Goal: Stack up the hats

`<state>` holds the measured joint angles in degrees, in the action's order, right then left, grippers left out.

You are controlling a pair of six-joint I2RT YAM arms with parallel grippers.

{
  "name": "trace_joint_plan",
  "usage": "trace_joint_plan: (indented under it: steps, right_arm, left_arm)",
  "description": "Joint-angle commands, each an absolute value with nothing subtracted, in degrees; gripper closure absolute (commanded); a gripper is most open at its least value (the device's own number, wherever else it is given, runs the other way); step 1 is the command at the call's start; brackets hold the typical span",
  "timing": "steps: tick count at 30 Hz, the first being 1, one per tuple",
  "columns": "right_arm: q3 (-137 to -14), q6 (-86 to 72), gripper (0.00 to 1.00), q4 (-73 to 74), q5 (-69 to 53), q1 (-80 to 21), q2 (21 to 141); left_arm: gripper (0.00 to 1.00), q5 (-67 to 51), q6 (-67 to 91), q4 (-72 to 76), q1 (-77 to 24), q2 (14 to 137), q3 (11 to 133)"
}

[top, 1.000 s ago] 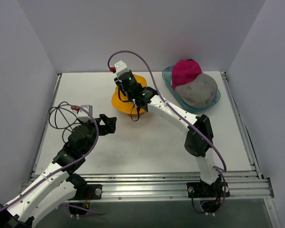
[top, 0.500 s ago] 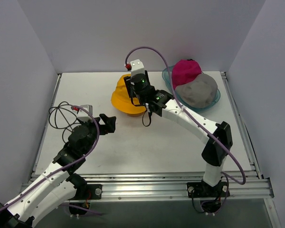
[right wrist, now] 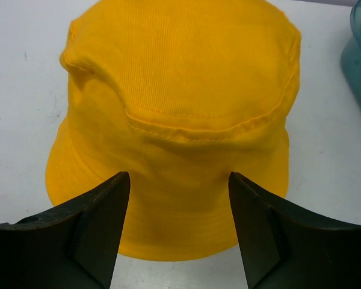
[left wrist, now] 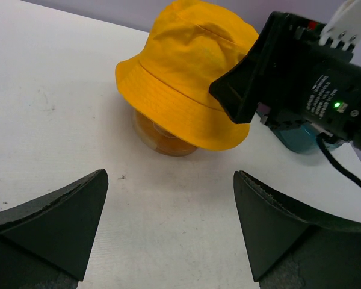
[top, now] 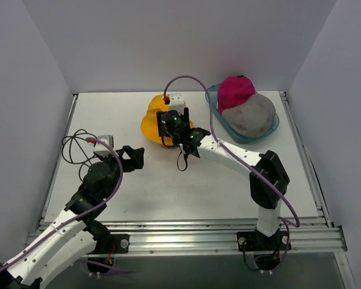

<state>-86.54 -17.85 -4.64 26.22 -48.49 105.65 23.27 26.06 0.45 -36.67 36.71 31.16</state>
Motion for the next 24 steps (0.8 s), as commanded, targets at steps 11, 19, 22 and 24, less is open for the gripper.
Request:
trace_joint_plan:
  steps: [11, 19, 22, 24]
  right_arm:
    - [-82.00, -19.86, 0.37, -11.51, 29.71, -48.96, 110.39]
    - [-80.33, -19.69, 0.38, -10.73, 30.15, -49.04, 108.29]
    - [-79.63, -19.86, 0.37, -8.44, 30.06, -49.04, 105.48]
    - [-77.79, -20.13, 0.37, -6.95, 28.92, -49.04, 103.90]
  left_arm:
    - [0.05, 24.96, 24.61, 2.29, -37.09, 36.12, 30.94]
    - [0.05, 25.23, 24.52, 2.29, -37.27, 36.47, 31.03]
    - [0.06, 25.40, 24.43, 2.37, -37.18, 36.56, 30.94]
    - [0.05, 25.40, 24.35, 2.37, -37.18, 36.65, 31.02]
